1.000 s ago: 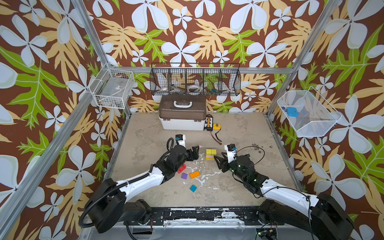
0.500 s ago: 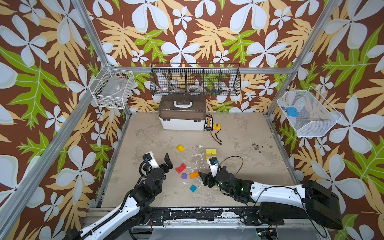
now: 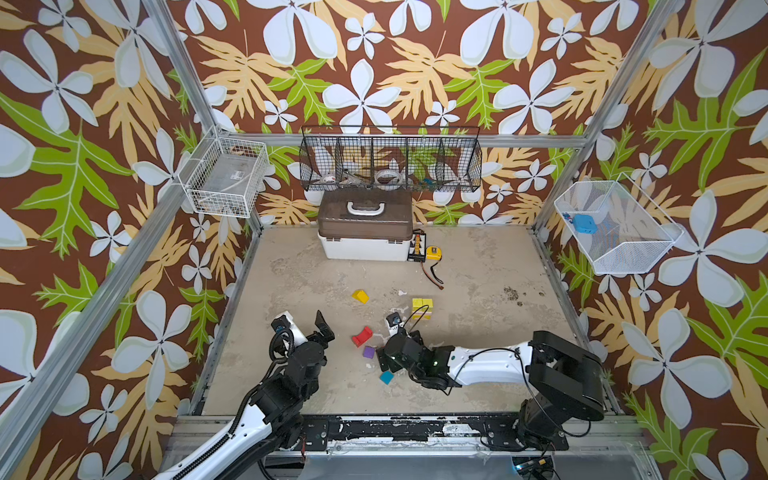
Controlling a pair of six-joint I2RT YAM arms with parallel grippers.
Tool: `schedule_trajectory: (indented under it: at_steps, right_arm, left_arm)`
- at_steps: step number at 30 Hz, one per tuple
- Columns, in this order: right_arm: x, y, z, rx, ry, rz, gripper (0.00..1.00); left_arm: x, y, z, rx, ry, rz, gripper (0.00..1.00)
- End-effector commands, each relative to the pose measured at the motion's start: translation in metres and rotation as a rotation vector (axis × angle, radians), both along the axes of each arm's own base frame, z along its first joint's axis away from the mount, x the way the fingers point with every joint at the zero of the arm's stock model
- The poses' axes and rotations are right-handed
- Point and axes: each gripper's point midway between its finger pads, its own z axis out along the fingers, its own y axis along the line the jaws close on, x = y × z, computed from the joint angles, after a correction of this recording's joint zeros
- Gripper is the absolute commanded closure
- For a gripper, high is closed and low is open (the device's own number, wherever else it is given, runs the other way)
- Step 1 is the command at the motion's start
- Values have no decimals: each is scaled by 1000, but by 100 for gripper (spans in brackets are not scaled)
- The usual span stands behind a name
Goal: Build the wood block tower
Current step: 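Move the right gripper to the orange block while the left gripper withdraws, then close the right gripper on the orange block and lift it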
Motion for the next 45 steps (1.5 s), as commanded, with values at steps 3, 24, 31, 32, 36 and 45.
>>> schedule_trajectory:
  at_steps: [3, 24, 31, 32, 36, 45]
  right_arm:
    - [2, 1, -19, -76, 22, -1, 8]
    - [0, -4, -34, -98, 55, -24, 43]
    - [12, -10, 8, -89, -6, -101, 51]
    - [16, -16, 20, -90, -30, -136, 52]
    - [28, -33, 71, -44, -124, -233, 57]
    - [70, -107, 109, 7, -123, -449, 67]
  left_arm:
    - [2, 1, 4, -10, -15, 18, 0]
    - [2, -2, 4, -22, -21, -5, 0]
    - [1, -3, 4, -30, -27, -13, 0]
    - [1, -3, 5, -31, -28, -17, 0]
    - [3, -12, 4, -32, -28, -67, 0]
    - [6, -97, 10, 25, -76, -564, 0]
